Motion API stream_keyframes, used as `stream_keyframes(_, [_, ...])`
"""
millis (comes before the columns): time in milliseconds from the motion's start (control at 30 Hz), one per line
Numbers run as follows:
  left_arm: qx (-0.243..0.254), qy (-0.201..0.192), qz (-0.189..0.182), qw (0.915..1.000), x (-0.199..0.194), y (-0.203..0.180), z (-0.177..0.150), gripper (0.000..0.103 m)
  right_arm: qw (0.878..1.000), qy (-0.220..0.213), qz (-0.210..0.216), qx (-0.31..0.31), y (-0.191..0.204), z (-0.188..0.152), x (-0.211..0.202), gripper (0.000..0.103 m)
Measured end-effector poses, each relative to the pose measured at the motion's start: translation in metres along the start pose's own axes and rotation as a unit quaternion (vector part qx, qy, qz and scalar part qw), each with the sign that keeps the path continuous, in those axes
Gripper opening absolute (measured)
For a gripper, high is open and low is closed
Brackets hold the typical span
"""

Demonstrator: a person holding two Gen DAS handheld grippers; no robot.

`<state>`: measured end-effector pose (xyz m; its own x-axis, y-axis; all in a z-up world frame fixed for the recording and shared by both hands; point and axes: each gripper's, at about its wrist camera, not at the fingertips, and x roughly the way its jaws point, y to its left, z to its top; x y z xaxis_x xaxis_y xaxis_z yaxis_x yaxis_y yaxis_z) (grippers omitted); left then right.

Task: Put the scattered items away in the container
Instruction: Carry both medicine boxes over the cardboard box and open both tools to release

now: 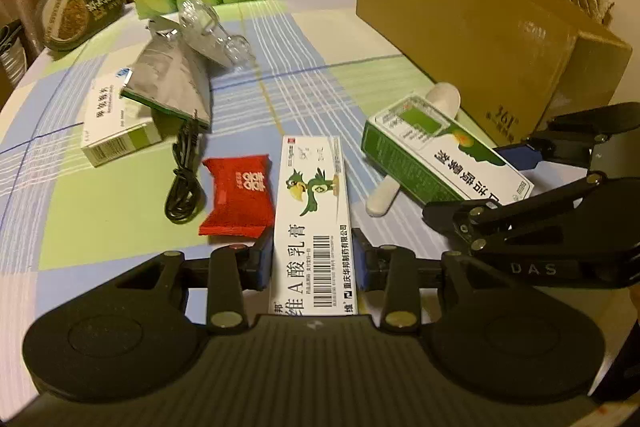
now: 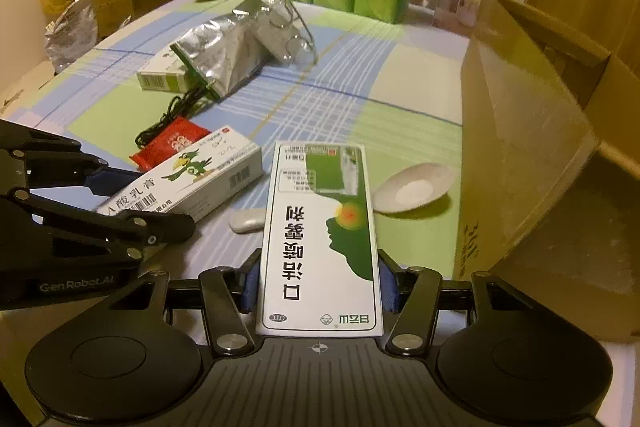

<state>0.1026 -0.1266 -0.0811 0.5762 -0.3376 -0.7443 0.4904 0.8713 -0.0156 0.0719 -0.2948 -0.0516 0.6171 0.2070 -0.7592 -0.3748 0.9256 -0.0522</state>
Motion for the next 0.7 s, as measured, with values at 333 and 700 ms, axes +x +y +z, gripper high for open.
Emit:
stream_keyframes(333, [-0.010, -0.021, 0.011, 0.9997, -0.027, -0.002, 0.002, 0.033, 0.999, -0.052, -0.012, -0.001, 0.007, 0.007, -0.043, 0.053])
stream_keyframes(700, [0.003, -0.059, 0.006, 0.9982, -0.061, -0.019, 0.039, 0.033, 0.992, -0.123, -0.041, 0.010, -0.011, 0.036, -0.100, 0.053])
